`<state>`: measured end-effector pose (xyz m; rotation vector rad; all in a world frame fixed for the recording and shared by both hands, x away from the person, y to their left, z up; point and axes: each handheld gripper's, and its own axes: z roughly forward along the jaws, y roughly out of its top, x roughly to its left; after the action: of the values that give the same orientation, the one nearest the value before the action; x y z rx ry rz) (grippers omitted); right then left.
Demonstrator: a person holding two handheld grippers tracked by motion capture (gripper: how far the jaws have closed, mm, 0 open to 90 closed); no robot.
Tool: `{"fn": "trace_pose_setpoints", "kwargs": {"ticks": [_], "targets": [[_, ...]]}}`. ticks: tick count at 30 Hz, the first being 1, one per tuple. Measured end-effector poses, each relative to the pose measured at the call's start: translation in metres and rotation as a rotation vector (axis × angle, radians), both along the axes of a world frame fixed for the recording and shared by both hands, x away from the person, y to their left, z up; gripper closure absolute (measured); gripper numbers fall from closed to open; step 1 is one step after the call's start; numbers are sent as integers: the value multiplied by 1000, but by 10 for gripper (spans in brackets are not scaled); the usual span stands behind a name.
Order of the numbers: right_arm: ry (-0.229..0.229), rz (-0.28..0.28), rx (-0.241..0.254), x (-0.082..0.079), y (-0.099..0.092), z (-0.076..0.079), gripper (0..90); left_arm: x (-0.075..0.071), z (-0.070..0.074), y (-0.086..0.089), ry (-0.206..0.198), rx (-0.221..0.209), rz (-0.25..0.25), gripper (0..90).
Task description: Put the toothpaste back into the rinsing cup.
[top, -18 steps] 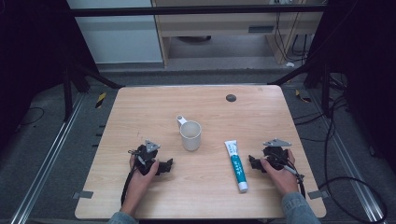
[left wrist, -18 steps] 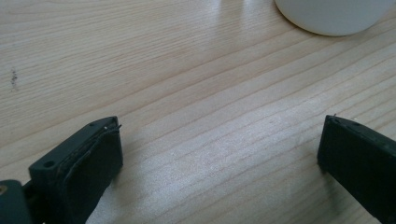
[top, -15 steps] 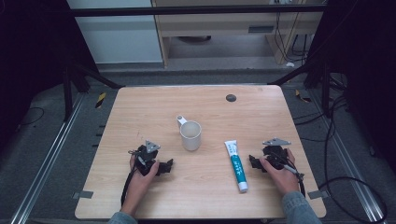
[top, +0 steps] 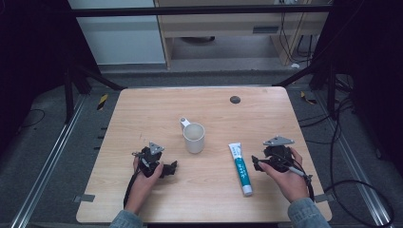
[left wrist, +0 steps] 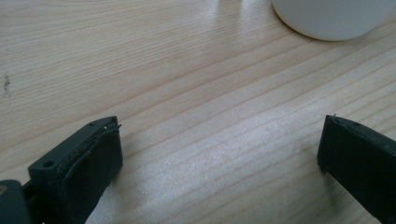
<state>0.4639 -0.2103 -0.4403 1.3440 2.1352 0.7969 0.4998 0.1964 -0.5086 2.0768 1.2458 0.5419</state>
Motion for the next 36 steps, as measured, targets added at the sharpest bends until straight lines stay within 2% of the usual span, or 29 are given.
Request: {"fn": "trace_pose_setpoints", "kwargs": {"ticks": [5,9,12,14,20,31,36], "targets": [[40,33,-9,-5,14,3,320,1,0,-1,-1,0,9,0],[52,53,-14,-3,21,5,398,1,0,-2,-2,0,12,0],[75,68,-21,-4,29,10,399,2,0,-2,-1,1,10,0],[74,85,-21,-4,36,12,397,2,0,-2,-1,1,10,0],[112,99,-15,2,49,8,393,1,0,-2,0,2,8,0],[161,114,-22,15,59,3,401,2,0,-2,0,1,-2,0],[205,111,-38,18,63,-1,403,3,0,-2,-1,2,-4,0]]}}
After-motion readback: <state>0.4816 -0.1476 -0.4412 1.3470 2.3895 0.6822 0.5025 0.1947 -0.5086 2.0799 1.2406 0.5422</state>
